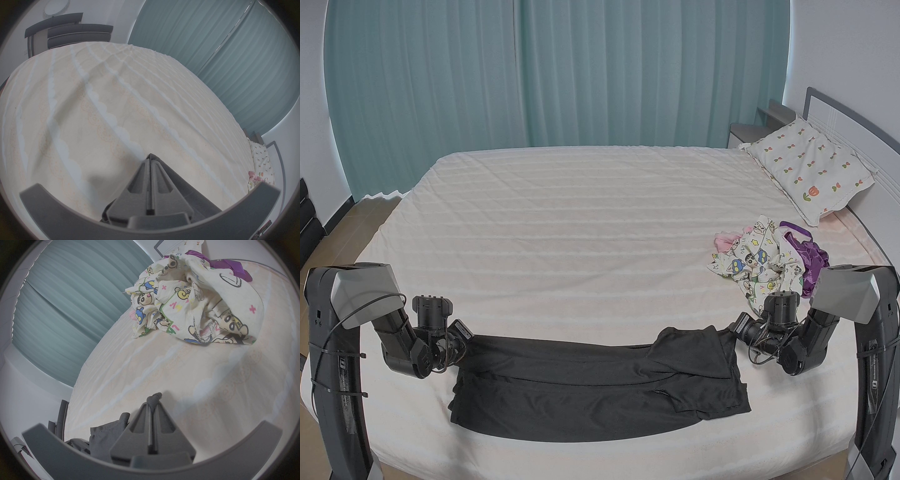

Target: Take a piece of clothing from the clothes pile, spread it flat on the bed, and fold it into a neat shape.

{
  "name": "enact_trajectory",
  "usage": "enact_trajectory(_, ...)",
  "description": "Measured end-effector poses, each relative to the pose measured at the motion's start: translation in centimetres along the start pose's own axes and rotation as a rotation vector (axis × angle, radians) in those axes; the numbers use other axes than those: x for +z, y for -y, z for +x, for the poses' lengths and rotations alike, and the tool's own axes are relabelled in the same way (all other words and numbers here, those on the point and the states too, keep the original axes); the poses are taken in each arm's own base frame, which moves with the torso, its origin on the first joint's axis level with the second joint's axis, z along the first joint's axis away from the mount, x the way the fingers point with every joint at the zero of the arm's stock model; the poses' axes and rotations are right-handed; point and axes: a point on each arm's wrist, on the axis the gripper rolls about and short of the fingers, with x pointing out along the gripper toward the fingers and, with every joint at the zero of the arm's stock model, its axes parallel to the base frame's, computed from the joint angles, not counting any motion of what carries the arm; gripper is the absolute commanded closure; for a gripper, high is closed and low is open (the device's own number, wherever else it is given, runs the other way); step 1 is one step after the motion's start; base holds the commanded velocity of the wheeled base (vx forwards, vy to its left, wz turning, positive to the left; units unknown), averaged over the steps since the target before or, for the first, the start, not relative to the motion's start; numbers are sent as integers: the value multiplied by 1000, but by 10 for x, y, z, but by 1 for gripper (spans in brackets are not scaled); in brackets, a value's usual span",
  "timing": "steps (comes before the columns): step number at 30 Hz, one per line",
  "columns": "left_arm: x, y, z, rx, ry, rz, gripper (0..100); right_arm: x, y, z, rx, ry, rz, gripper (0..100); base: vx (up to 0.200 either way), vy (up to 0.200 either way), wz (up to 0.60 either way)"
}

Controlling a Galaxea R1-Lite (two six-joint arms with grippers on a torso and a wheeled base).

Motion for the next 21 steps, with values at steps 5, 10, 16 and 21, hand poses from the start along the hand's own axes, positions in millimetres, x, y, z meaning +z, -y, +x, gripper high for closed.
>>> enact_trajectory(5,-1,0,0,-1,-4,2,0,-2,-1,0,3,-3,-2,0,0,0,0)
enact_trajectory(10,-1,0,-1,-7,-8,4,0,-3,-3,0,14,1,-4,0,0,0,0)
enact_trajectory(16,1,-2,-1,-5,-3,-6,0,-2,-1,-9,30,26,-2,0,0,0,0)
enact_trajectory(21,11,0,-13,-34,2,-22,0,0,0,-20,30,36,2,0,0,0,0)
